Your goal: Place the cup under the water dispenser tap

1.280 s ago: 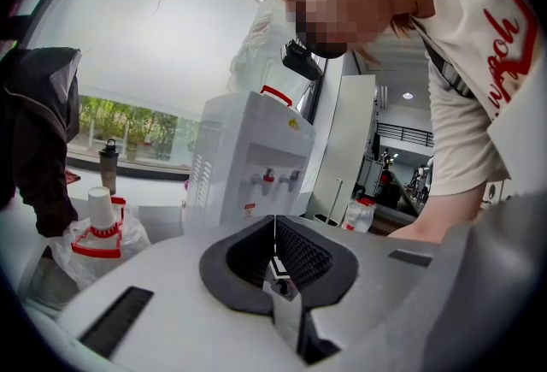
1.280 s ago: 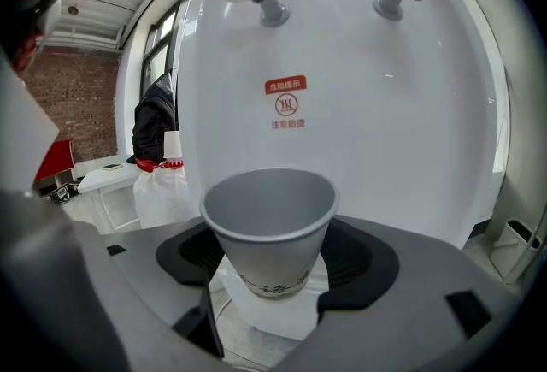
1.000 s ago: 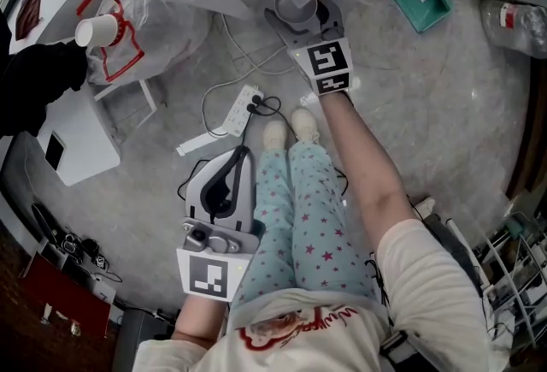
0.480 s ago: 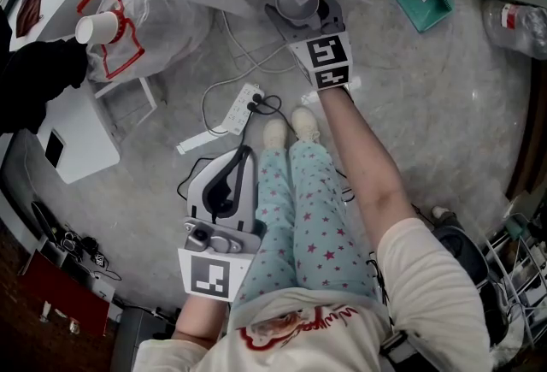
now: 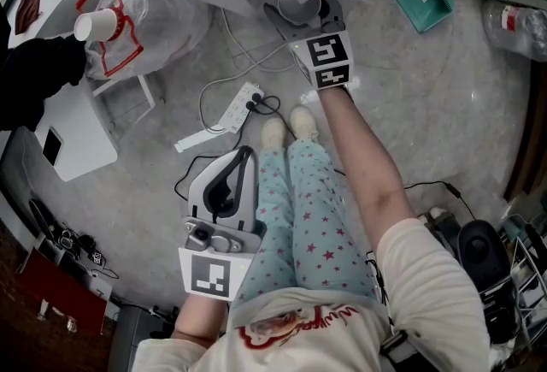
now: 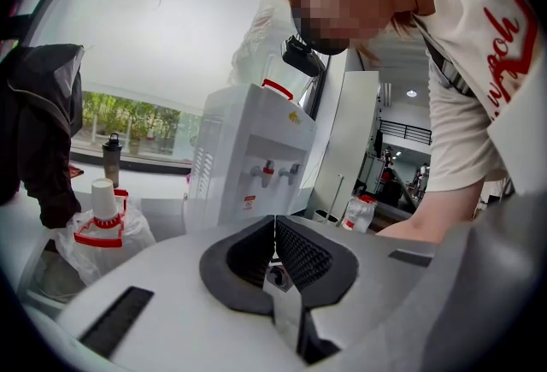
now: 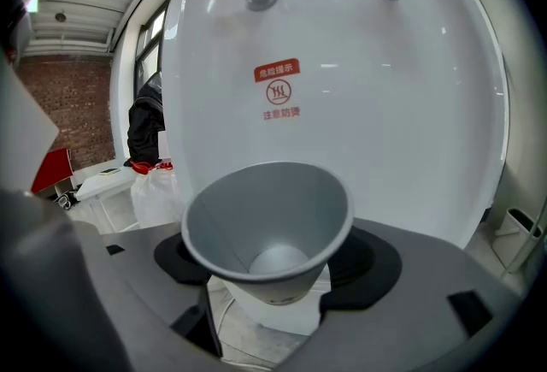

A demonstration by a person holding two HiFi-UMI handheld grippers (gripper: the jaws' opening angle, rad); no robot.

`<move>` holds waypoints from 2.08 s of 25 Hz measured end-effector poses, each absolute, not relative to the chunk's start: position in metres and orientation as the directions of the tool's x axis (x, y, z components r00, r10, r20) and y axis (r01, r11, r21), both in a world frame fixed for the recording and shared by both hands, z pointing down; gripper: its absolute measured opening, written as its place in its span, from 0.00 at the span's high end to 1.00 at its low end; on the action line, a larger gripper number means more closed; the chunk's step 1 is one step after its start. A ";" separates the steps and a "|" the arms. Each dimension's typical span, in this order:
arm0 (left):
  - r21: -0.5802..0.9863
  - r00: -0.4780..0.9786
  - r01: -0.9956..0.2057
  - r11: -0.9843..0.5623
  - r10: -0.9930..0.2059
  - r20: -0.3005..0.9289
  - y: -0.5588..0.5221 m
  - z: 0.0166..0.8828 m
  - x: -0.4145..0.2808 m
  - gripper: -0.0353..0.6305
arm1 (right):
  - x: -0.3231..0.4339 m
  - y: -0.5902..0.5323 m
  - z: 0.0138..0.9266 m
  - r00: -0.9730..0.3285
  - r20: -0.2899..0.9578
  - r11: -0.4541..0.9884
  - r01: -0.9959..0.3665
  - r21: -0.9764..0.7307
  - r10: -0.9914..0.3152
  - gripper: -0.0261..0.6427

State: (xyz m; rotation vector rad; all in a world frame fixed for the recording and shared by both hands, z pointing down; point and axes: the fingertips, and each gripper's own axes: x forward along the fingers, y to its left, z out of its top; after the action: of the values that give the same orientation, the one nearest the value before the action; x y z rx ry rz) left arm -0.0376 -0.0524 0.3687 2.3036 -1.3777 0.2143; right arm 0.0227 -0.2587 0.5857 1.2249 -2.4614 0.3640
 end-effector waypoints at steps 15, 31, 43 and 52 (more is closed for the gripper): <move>0.290 0.486 -0.869 -0.401 -0.798 0.355 -0.052 0.369 -0.037 0.91 | 0.023 -0.259 0.582 -0.555 0.426 0.582 -0.809 -0.080 -0.714 0.46; 0.285 0.476 -0.875 -0.392 -0.806 0.352 -0.048 0.367 -0.033 0.91 | 0.024 -0.261 0.579 -0.561 0.416 0.588 -0.806 -0.075 -0.716 0.46; 0.282 0.463 -0.881 -0.381 -0.816 0.346 -0.047 0.365 -0.034 0.91 | 0.024 -0.261 0.579 -0.554 0.417 0.580 -0.811 -0.075 -0.720 0.46; 0.278 0.457 -0.885 -0.374 -0.814 0.359 -0.044 0.368 -0.036 0.91 | 0.026 -0.260 0.577 -0.544 0.381 0.563 -0.823 -0.071 -0.747 0.46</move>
State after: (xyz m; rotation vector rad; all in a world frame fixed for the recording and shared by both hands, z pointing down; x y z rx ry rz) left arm -0.0364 -0.0439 0.3679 2.2823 -1.4248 0.2238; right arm 0.0261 -0.2600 0.5767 1.2919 -2.4922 0.3483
